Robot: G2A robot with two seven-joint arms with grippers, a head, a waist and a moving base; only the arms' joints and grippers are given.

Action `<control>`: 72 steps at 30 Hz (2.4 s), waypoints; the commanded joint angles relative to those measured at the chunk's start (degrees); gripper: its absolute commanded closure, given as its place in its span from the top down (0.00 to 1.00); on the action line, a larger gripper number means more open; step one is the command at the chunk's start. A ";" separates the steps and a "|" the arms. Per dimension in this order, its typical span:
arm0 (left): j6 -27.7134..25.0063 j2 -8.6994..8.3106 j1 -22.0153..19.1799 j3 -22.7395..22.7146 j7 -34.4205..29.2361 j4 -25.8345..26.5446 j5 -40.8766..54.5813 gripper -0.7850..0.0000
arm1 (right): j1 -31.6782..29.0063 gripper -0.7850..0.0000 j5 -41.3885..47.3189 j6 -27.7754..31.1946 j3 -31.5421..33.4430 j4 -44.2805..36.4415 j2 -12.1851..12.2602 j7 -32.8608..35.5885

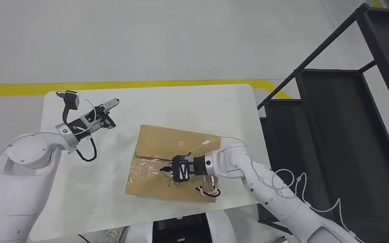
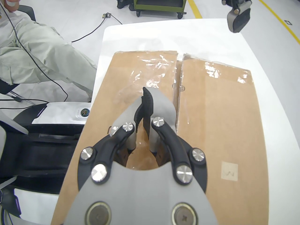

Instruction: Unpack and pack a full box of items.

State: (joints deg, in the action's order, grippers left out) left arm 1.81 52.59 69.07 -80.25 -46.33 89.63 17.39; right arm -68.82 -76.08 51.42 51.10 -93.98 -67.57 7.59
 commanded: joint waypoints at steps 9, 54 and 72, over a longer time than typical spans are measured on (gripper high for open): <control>-0.27 0.07 0.74 -0.48 -0.01 0.46 0.14 1.00 | 7.09 0.00 3.15 -0.17 -7.21 3.43 -2.44 2.67; -1.31 0.15 2.22 -3.67 -1.47 -1.03 1.25 1.00 | 27.48 0.00 1.65 -4.47 -18.98 20.51 -14.23 -9.32; 2.70 2.16 -7.37 10.86 -16.30 -3.93 3.25 1.00 | -1.06 0.00 -3.80 -0.93 3.45 -2.59 -3.30 -6.71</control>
State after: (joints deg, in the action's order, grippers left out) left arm 4.39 54.54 62.38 -70.74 -61.88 85.68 20.39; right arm -67.48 -80.81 49.75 52.23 -95.42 -71.45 2.09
